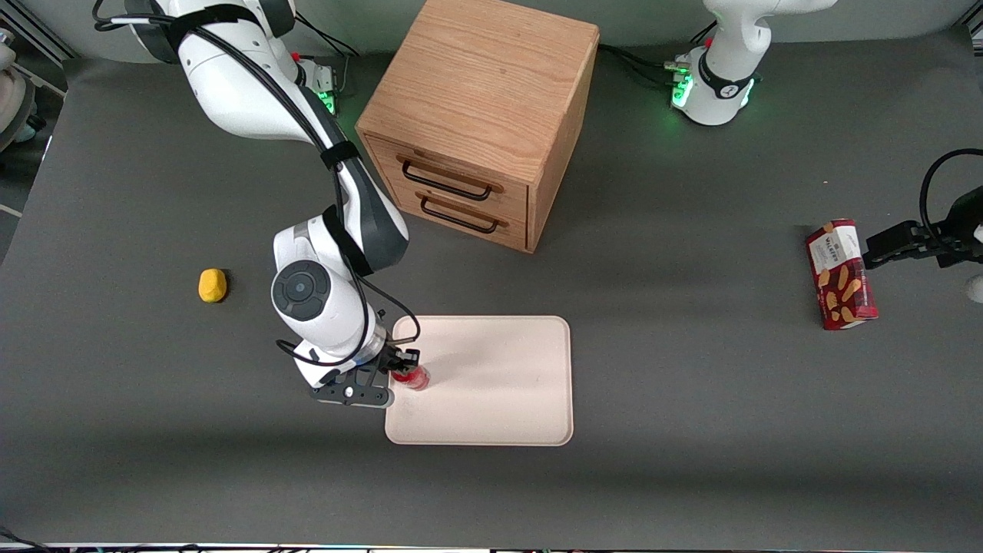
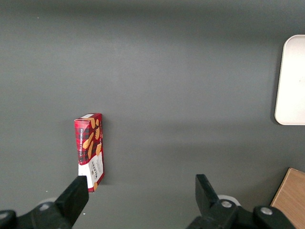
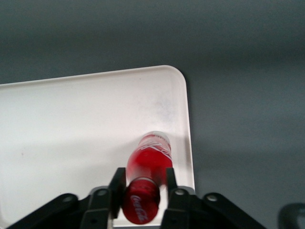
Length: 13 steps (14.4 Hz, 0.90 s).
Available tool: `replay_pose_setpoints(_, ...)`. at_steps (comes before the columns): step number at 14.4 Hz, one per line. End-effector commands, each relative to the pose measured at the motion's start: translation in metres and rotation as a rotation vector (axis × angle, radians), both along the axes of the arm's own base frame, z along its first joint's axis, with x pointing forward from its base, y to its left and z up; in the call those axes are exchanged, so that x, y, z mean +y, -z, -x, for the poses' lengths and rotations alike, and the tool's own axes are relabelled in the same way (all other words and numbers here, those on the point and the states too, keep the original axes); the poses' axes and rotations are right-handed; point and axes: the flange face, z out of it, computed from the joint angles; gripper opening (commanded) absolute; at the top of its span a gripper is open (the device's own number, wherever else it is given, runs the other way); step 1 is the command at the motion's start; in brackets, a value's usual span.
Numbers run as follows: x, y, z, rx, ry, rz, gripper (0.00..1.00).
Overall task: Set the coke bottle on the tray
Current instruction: 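Lower the bottle upright onto the tray's edge and release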
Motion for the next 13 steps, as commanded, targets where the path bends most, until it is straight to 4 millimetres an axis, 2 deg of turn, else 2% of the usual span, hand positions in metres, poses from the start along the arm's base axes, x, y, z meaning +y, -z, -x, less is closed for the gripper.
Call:
replay_pose_setpoints(1, 0.000, -0.011, 0.004, 0.004, 0.019, -0.005, 1.00)
replay_pose_setpoints(5, 0.000, -0.012, 0.004, 0.004, 0.020, -0.006, 1.00)
replay_pose_setpoints(6, -0.001, -0.019, 0.004, -0.003, 0.023, -0.010, 1.00)
replay_pose_setpoints(7, -0.004, -0.031, 0.007, 0.011, 0.024, -0.009, 1.00)
replay_pose_setpoints(13, -0.020, -0.142, 0.046, 0.108, 0.015, -0.007, 1.00)
